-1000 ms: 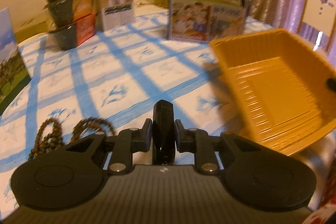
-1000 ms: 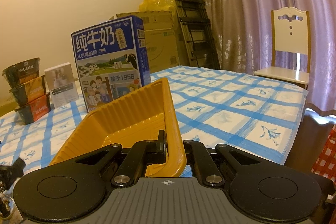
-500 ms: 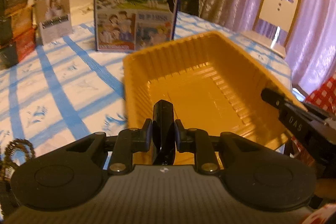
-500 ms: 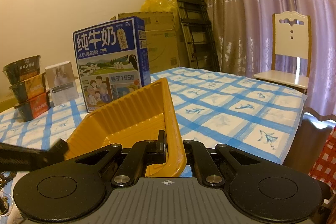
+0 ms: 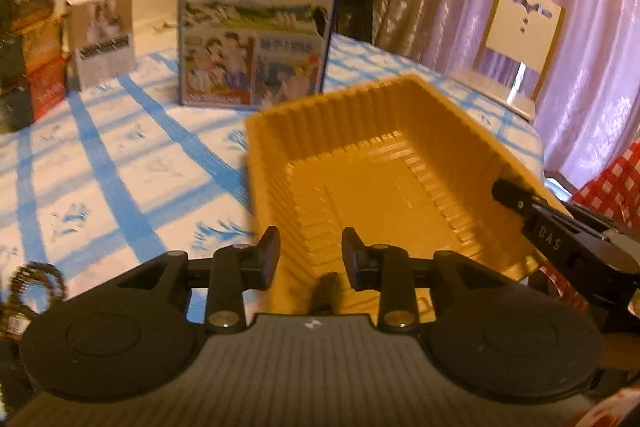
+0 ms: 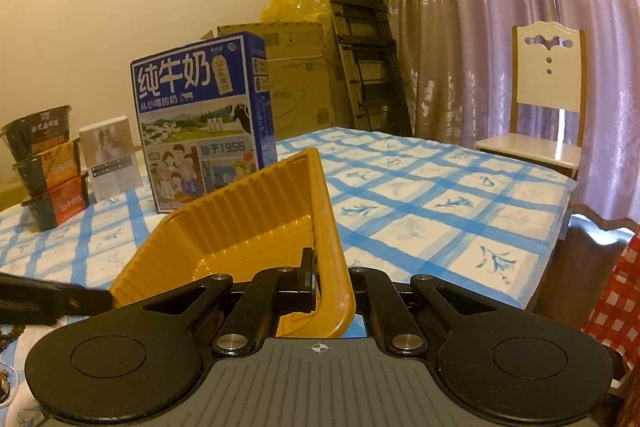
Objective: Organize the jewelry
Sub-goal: 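Carry the black case into the orange tray and open the left tool, then return the left tool to the jewelry and grasp a black clip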
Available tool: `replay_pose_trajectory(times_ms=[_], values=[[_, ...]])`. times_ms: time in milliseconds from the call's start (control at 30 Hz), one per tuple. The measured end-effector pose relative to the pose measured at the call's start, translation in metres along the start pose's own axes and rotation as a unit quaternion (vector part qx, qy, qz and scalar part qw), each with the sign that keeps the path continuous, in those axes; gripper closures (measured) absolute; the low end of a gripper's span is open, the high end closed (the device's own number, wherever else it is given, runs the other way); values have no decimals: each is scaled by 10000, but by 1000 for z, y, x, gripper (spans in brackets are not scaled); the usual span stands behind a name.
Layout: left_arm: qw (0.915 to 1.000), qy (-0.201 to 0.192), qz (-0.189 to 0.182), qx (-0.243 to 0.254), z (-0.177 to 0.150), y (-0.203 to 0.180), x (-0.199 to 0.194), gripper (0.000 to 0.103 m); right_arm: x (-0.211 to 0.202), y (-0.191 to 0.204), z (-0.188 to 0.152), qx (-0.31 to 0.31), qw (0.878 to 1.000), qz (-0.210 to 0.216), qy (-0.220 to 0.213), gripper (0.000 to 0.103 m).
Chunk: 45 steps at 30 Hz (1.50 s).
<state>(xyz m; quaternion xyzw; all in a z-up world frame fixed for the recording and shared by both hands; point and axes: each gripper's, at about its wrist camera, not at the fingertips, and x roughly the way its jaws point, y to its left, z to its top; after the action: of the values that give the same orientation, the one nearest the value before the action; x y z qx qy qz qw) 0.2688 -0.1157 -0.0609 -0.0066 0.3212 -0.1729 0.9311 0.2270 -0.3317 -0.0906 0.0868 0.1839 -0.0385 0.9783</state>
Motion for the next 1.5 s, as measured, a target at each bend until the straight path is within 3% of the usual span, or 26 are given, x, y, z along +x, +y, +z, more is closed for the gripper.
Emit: replay_pose_trajectory(times_ms=[67,333,500,800,1167,1367,1500], values=[[9999,-59,155,-6,0,10,-9,64,0,-1,0,2,10000,-9,3,98],[9964,168,834,50,-24,56,-25,63,-5,-14,-1,109,9999,-85,38,98],[9940,504,959,181,-48,66,-17,63,-8,-22,-2,175,9998,-107,72,98],[9915,622,1057,424,-55,66,10,65,-9,-25,-3,200,9997,-126,59,98],[9910,705,967,602,-51,68,33,95,-8,-27,-3,220,9996,-135,72,98],[9926,569,910,561,-47,61,22,95,-8,-27,-3,217,9997,-134,70,98],[9965,348,643,402,-34,49,1,95,-8,-26,-2,214,9997,-134,65,98]])
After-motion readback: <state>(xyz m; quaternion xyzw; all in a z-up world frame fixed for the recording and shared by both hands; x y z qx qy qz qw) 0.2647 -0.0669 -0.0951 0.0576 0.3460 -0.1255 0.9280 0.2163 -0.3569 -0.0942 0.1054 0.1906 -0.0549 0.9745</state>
